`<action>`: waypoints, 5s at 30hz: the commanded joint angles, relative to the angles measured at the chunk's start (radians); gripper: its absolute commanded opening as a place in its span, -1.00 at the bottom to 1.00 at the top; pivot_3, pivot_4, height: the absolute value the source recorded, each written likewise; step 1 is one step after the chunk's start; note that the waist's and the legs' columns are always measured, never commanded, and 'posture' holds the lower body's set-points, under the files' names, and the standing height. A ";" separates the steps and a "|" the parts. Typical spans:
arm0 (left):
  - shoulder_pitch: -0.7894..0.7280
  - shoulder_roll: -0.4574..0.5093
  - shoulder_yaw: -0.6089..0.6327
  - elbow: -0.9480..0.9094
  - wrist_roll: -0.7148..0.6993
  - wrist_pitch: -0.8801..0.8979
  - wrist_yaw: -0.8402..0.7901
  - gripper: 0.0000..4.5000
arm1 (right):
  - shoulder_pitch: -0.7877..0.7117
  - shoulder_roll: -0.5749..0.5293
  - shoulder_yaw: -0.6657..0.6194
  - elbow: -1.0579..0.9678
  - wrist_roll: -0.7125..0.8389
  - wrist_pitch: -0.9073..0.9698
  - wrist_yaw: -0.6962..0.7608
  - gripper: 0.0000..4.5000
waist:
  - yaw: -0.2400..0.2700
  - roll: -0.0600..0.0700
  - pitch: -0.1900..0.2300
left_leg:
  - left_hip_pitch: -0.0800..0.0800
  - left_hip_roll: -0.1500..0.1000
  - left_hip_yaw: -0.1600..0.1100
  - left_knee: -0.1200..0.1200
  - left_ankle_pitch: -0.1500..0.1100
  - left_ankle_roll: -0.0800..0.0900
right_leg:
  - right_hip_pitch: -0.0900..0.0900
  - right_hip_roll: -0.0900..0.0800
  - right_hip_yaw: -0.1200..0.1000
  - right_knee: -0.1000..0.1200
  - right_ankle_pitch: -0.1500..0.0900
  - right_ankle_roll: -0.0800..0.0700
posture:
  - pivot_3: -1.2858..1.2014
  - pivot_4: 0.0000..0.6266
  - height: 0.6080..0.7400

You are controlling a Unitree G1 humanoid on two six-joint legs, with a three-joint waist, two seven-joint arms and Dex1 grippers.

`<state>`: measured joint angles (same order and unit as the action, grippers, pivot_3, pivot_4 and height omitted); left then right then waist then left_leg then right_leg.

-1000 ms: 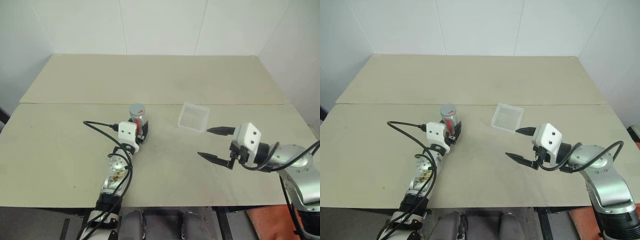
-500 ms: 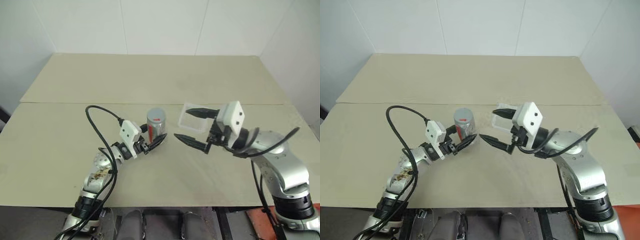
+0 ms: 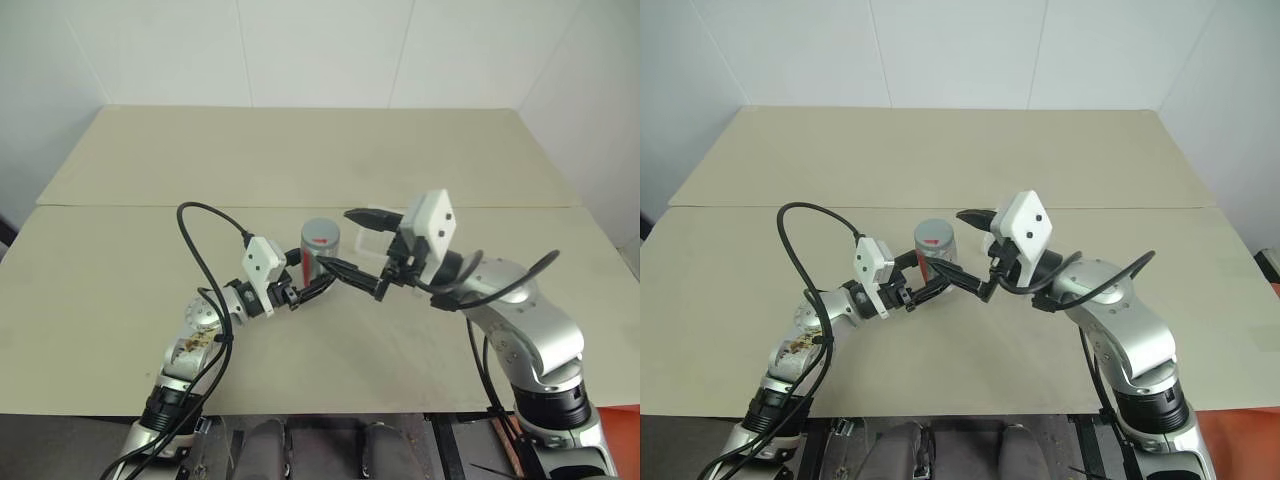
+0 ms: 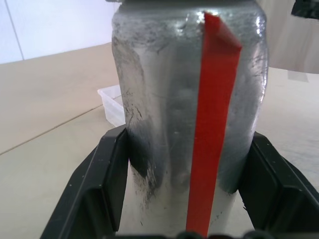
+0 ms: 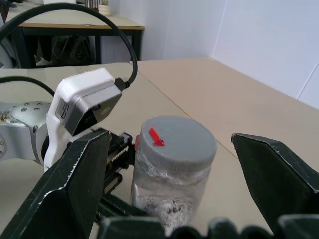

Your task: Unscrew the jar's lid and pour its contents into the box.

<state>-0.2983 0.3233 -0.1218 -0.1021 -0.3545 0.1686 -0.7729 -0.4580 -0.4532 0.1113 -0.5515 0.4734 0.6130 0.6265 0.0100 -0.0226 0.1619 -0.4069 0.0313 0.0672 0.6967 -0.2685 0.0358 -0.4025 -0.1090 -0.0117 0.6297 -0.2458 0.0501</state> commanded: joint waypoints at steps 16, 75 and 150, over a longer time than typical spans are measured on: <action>-0.002 -0.021 0.002 -0.018 0.045 -0.062 0.010 0.23 | -0.070 0.081 0.057 0.060 -0.060 0.023 -0.078 1.00 | -0.001 0.000 0.000 | 0.000 0.000 0.000 0.000 0.000 0.000 | 0.000 0.000 0.000 0.000 0.000 0.000 | 0.03 -0.52 1.00; 0.017 0.069 -0.026 -0.047 -0.061 -0.037 -0.226 0.23 | -0.176 -0.017 0.046 0.417 0.012 -0.339 0.538 0.29 | -0.003 0.000 0.000 | 0.000 0.000 0.000 0.000 0.000 0.000 | -0.001 0.000 0.000 0.000 0.000 0.000 | 0.03 -0.52 1.00; 0.006 -0.079 0.008 0.054 0.009 -0.249 -0.074 0.23 | -0.092 0.024 -0.001 0.263 -0.003 -0.314 0.303 0.24 | 0.000 0.000 0.000 | 0.000 0.000 0.001 0.000 0.000 0.000 | -0.001 0.000 0.000 0.001 0.000 0.000 | 0.03 -0.52 1.00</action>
<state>-0.2760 0.2431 -0.1191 -0.0271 -0.3422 -0.0617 -0.8431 -0.5429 -0.4270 0.1254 -0.2468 0.4548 0.2991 0.9321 0.0096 -0.0224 0.1620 -0.4071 0.0318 0.0680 0.6969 -0.2682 0.0354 -0.4033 -0.1090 -0.0118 0.6303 -0.2457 0.0500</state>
